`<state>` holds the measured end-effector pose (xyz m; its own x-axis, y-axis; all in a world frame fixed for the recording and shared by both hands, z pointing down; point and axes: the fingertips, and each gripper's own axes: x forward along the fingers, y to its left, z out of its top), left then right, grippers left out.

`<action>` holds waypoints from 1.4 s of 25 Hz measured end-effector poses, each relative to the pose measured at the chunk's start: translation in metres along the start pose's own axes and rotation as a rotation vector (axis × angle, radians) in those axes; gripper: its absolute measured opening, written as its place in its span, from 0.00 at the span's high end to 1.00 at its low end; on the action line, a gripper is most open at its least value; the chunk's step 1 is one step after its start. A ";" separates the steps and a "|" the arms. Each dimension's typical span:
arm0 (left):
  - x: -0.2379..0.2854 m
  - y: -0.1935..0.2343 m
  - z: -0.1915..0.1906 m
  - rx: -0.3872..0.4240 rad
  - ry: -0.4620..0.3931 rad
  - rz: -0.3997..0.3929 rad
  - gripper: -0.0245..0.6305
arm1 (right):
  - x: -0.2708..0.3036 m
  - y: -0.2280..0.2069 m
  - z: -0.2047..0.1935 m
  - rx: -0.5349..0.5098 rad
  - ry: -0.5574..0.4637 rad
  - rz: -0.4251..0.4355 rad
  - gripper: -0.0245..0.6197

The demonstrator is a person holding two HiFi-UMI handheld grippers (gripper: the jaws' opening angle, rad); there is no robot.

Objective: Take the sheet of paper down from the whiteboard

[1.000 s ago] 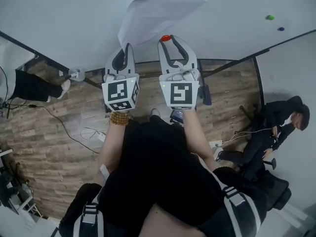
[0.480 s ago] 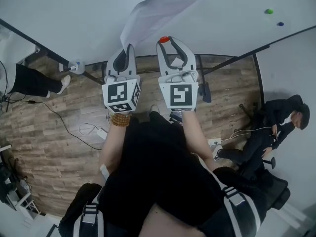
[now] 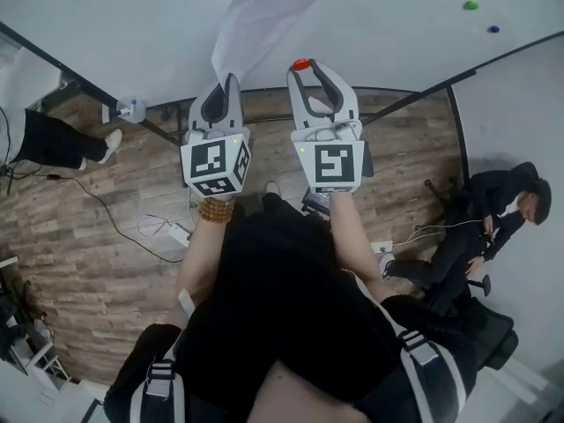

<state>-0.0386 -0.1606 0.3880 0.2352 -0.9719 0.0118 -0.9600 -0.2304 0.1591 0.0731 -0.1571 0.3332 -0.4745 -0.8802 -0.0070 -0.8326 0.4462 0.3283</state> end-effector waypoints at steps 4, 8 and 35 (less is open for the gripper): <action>-0.002 -0.006 0.001 -0.001 -0.006 -0.006 0.95 | -0.004 -0.004 0.000 -0.013 0.000 0.003 0.78; -0.001 -0.009 0.001 -0.008 -0.007 -0.016 0.95 | -0.007 -0.007 0.001 -0.015 0.000 -0.005 0.78; 0.004 -0.016 -0.003 -0.029 0.000 -0.023 0.95 | -0.007 -0.012 0.003 -0.064 0.011 -0.022 0.78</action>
<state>-0.0218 -0.1603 0.3884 0.2569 -0.9664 0.0083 -0.9497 -0.2508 0.1876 0.0854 -0.1552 0.3266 -0.4533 -0.8913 -0.0049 -0.8222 0.4160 0.3883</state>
